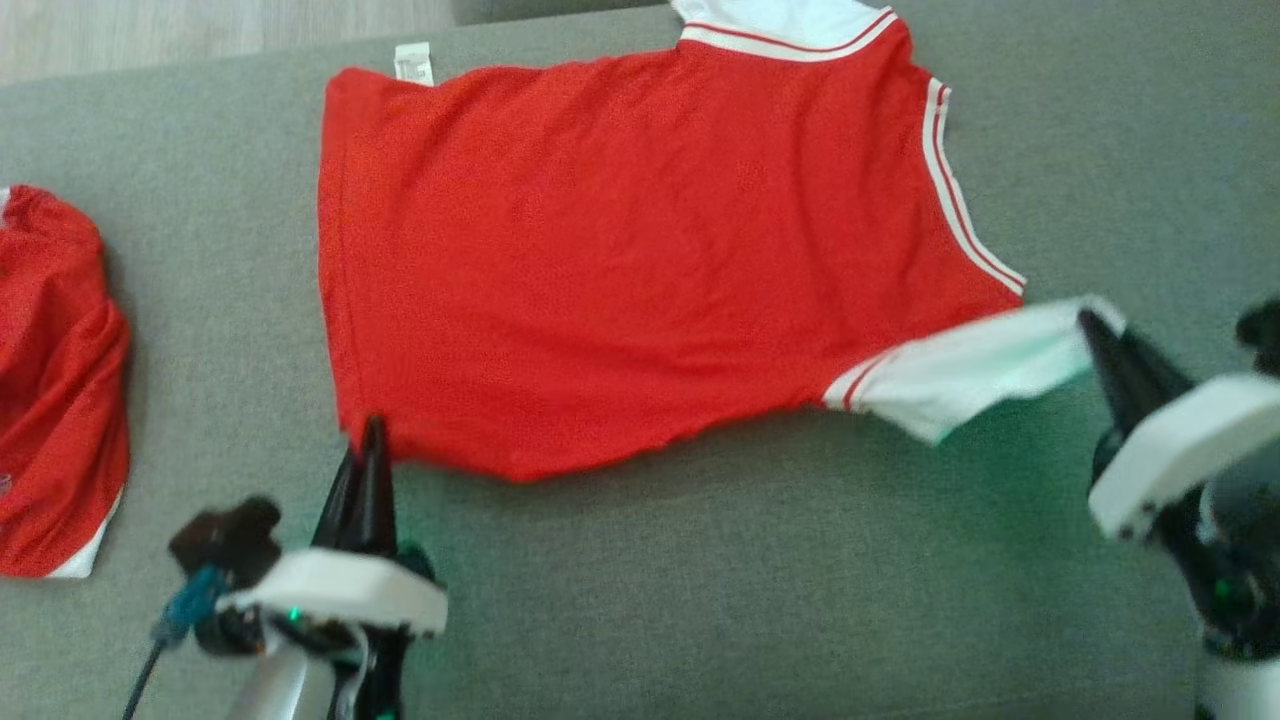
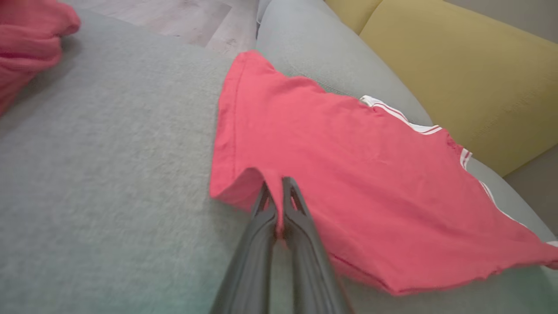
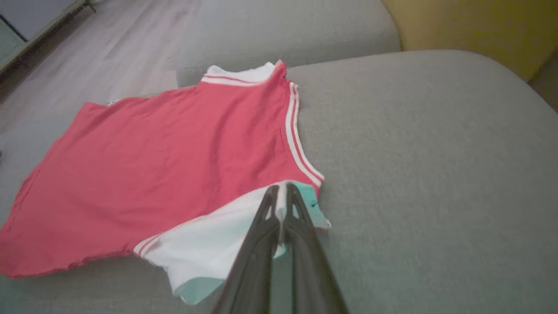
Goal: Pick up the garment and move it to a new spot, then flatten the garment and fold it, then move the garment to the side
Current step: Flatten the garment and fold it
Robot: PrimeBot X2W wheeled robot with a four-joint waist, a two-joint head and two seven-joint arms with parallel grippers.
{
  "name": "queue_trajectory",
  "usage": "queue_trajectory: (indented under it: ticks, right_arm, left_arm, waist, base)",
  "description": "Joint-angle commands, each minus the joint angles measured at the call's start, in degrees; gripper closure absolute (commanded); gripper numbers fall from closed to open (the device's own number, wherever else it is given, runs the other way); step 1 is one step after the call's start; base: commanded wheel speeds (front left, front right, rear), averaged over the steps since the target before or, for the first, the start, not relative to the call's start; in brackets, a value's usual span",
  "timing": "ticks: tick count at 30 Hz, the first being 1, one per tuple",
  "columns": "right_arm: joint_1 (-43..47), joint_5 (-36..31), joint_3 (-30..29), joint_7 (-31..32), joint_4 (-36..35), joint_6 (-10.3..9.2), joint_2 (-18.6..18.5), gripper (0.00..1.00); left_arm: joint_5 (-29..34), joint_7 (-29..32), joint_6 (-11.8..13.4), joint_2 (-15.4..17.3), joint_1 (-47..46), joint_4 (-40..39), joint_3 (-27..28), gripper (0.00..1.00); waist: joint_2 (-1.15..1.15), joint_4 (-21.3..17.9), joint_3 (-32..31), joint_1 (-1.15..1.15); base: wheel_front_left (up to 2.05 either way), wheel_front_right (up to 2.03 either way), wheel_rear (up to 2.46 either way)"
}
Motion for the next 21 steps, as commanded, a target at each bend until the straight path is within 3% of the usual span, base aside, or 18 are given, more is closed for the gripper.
queue_trajectory:
  ticks: [1,11,21]
  right_arm:
    - [-3.62,0.29,1.57,-0.99,-1.12,-0.05,-2.0,1.0]
    - [-18.11,2.98,5.87,-6.08,9.03,-0.05,-7.0,1.0]
    - [-25.75,4.79,10.19,-11.71,16.79,-0.05,-9.75,1.0]
  left_arm:
    - [-0.14,0.26,0.34,0.05,-3.36,-0.99,1.53,1.0]
    - [-1.49,0.86,1.83,-1.46,-12.79,3.99,2.12,1.0]
    - [-2.8,-0.37,2.39,-2.59,-19.11,8.58,2.09,1.0]
  waist:
    - [0.0,0.51,0.91,-0.01]
    - [0.0,2.01,6.21,-0.01]
    - [0.0,2.68,9.53,-0.01]
  base:
    - [0.0,0.0,0.0]
    - [0.0,0.0,0.0]
    - [0.0,0.0,0.0]
